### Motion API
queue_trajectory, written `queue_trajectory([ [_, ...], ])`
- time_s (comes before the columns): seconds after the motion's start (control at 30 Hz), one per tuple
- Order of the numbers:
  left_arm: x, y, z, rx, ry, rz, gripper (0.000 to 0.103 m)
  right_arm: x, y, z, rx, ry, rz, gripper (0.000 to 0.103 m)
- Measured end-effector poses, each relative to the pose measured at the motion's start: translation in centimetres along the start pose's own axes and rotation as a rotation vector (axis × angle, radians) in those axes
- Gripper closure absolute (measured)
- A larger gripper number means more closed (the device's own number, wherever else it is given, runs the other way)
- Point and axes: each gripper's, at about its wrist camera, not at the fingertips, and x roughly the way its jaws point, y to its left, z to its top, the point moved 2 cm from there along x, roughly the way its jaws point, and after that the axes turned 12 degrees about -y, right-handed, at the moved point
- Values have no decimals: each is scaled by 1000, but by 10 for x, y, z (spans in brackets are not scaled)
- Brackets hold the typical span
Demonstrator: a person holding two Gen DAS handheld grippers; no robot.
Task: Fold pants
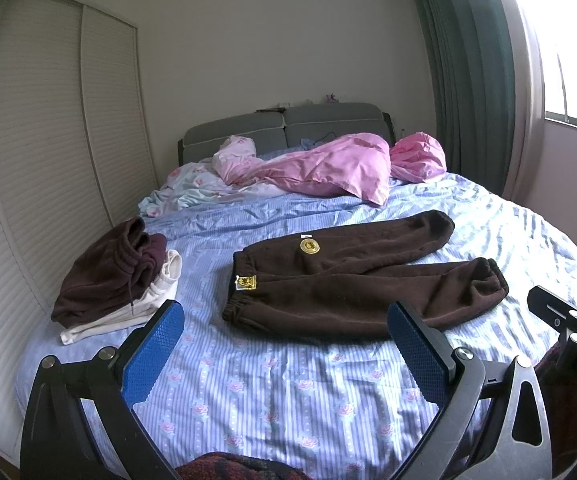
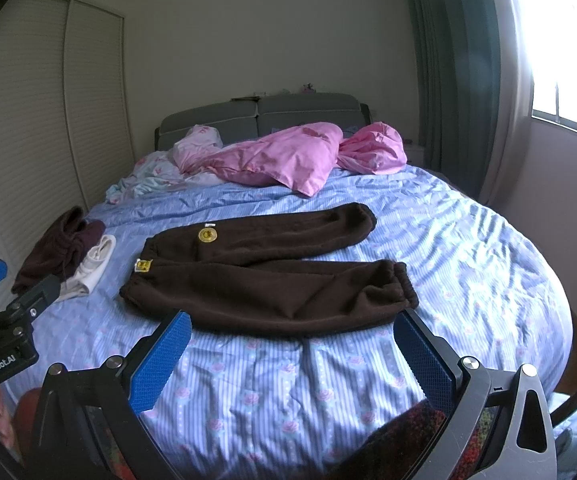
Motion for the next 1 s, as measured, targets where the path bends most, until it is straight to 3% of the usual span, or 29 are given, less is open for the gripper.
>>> queue_trajectory([
  [0.77,0,6,-4,1,15,6,0,2,3,-5,1,9,0,0],
  [1.0,25,6,-21,9,63,17,0,19,1,-19,17,47,3,0],
])
